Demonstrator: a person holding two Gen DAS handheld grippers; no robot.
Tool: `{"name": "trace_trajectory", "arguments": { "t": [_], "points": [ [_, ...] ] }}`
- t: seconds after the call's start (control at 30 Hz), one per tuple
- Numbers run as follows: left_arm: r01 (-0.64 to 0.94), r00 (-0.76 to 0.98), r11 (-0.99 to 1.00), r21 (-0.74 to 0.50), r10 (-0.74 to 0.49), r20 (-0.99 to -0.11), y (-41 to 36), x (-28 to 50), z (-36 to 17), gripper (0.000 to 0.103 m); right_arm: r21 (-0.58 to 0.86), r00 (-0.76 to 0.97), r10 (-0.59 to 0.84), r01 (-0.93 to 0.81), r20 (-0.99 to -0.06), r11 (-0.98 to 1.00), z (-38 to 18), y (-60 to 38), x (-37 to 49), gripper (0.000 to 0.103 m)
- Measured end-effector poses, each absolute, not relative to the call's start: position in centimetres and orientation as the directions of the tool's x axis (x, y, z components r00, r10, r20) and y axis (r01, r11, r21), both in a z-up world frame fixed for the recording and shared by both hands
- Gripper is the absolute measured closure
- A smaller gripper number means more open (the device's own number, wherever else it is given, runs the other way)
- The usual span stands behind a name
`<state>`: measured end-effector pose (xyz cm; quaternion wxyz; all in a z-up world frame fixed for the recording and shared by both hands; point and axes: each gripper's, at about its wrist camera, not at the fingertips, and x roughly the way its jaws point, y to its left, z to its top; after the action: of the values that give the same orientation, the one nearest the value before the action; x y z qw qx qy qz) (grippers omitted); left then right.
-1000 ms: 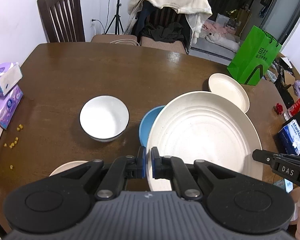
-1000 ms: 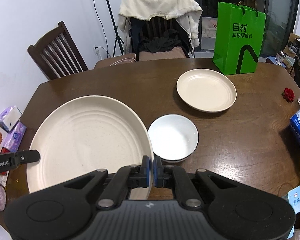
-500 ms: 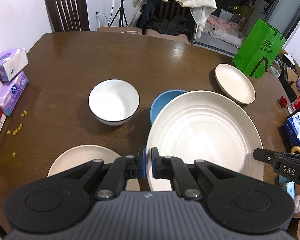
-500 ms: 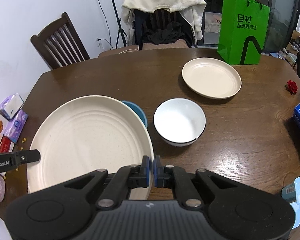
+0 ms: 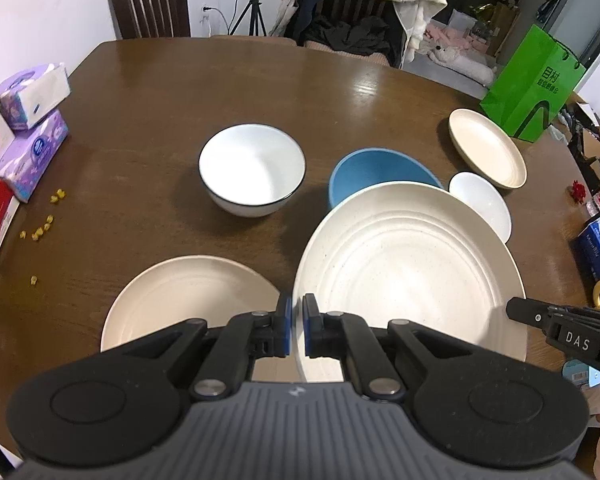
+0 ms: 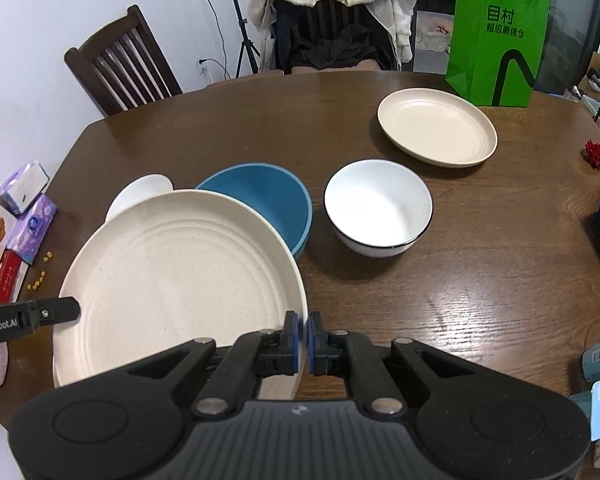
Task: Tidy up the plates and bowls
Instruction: 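Carry both held plates back past the bowls toward the first cream plate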
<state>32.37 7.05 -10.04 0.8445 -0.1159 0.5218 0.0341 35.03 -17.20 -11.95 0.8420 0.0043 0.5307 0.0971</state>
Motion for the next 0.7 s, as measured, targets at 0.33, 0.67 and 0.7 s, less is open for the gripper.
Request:
{"name": "trace_trajectory", "arguments": {
  "t": [0.33,0.67,0.7],
  "points": [
    [-0.220,0.443,0.961,-0.166,-0.053,-0.895,9.0,31.2,-11.2,0.097,0.113,0.398,0.181,-0.189,-0.899,0.975,-13.3,-15.6,34.5,0.099],
    [-0.268,0.440,0.950,-0.163,-0.030,-0.898,10.9,30.0,-11.7,0.097,0.109,0.376,0.194,-0.236,-0.906,0.966,-14.4,-13.1,34.0,0.098],
    [-0.272,0.440,0.948,-0.164,-0.029,-0.898,11.2,29.8,-11.8,0.097,0.109,0.375,0.195,-0.240,-0.906,0.965,-14.4,-12.8,34.0,0.098]
  ]
}}
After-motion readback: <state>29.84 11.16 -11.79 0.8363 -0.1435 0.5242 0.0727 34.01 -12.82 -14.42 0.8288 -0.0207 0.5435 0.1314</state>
